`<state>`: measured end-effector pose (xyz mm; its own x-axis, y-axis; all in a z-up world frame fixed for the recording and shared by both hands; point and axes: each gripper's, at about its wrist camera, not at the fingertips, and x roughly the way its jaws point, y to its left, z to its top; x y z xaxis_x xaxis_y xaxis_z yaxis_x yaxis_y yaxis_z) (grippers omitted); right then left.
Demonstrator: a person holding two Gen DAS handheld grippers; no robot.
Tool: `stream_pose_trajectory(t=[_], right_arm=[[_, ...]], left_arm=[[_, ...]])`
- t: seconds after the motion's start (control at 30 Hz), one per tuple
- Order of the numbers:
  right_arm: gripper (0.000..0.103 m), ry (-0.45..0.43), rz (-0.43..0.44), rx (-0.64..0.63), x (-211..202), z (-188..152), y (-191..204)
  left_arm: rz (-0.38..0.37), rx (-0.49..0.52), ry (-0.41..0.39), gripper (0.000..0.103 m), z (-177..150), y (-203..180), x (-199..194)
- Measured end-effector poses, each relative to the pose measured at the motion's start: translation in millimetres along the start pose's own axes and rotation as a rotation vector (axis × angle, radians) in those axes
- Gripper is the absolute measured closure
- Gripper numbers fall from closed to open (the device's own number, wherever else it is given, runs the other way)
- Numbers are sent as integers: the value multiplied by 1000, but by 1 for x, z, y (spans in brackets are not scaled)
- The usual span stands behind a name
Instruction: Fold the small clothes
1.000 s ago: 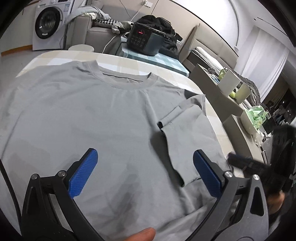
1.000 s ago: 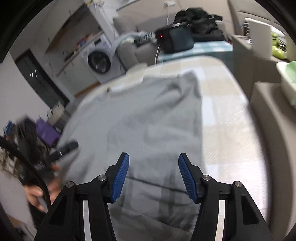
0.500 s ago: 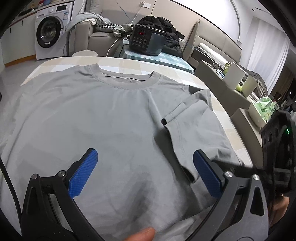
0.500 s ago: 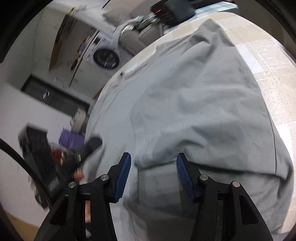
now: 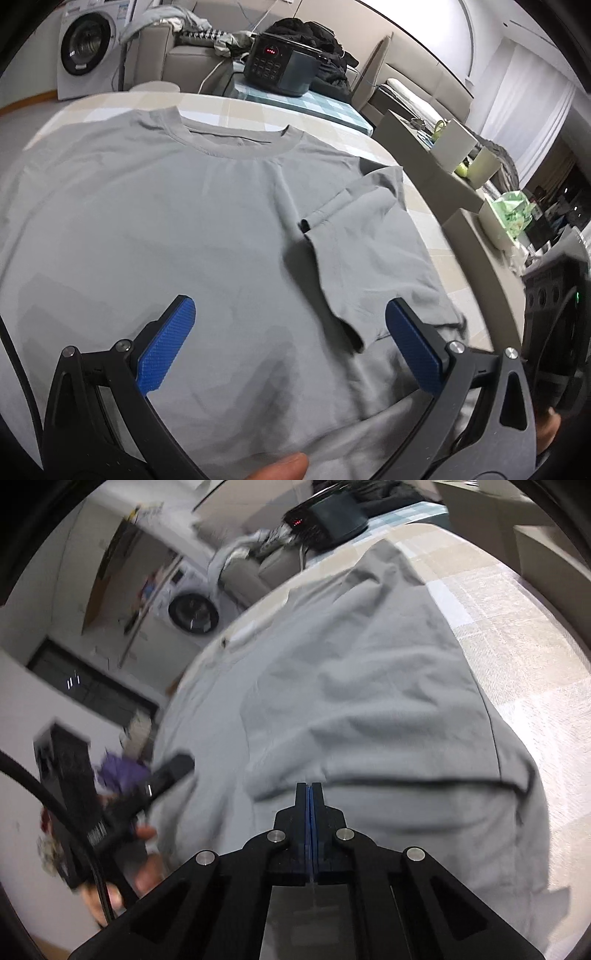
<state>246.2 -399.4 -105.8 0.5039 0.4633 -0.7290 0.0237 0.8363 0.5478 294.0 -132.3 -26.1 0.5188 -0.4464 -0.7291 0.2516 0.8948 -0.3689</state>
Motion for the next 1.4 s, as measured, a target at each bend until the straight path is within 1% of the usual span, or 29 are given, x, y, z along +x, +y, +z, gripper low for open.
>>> stream_pose_trajectory(t=[0.07,0.1,0.17,0.2,0.23,0.33,0.5,0.57,0.6,0.63,0.67,0.73,0.83,0.9,1.0,1.07,1.1,1.13,1.17,1.2,1.23,1.27,1.3,1.33,1.37,1.4], right_arm=[[98,12,-74,-68,1,-2,9],[93,16,-77,-88,1,-5,13],[82,46,-11,-92,9,-5,20],[72,65,34,-64,13,-5,20],[68,72,63,-38,16,-6,19],[66,69,94,43,29,1,12],[62,55,113,169,37,14,7],[62,37,99,211,38,18,7],[69,29,83,220,34,16,6],[84,27,53,234,33,14,5],[91,24,40,249,34,14,3],[98,6,39,247,28,9,2],[98,-29,38,203,13,-1,2],[99,-55,51,173,7,0,6],[99,-80,62,144,-9,-10,8],[99,-89,56,137,-18,-15,5],[99,-93,55,137,-21,-16,4],[99,-101,51,139,-23,-16,1],[99,-107,46,138,-26,-16,0],[99,-114,41,138,-23,-16,5],[99,-120,39,138,-25,-16,5],[99,-123,38,136,-27,-18,3],[99,-127,35,136,-29,-18,7],[99,-131,36,138,-31,-19,6],[99,-132,38,140,-33,-20,5],[99,-132,38,141,-35,-22,3]], left_arm=[[10,-11,-2,1,3,2,1],[13,-14,-6,1,3,3,1],[19,-38,-14,1,4,9,-1],[18,-49,-14,1,4,11,-3],[18,-57,-15,1,3,14,-4],[32,-55,-26,1,2,19,-11],[33,-60,-29,1,-1,27,-17],[36,-64,-35,1,-1,29,-17],[34,-69,-38,1,-2,30,-18],[32,-73,-39,1,-3,31,-18],[27,-80,-38,1,-3,32,-18],[25,-80,-32,1,-4,31,-16],[32,-66,-31,1,-5,29,-15],[17,-75,-17,1,-6,28,-13],[-39,-100,13,1,-2,22,-6],[-108,-119,37,3,3,15,1],[-141,-126,50,5,6,12,6],[-177,-129,69,10,9,8,13],[-202,-129,98,18,13,4,23],[-206,-133,129,23,15,0,33],[-222,-142,161,31,16,-2,43],[-254,-159,210,38,16,-4,55],[-300,-178,231,39,16,-6,61],[-321,-182,237,38,16,-8,65],[-354,-191,266,39,17,-12,71],[-370,-199,274,39,17,-13,74]])
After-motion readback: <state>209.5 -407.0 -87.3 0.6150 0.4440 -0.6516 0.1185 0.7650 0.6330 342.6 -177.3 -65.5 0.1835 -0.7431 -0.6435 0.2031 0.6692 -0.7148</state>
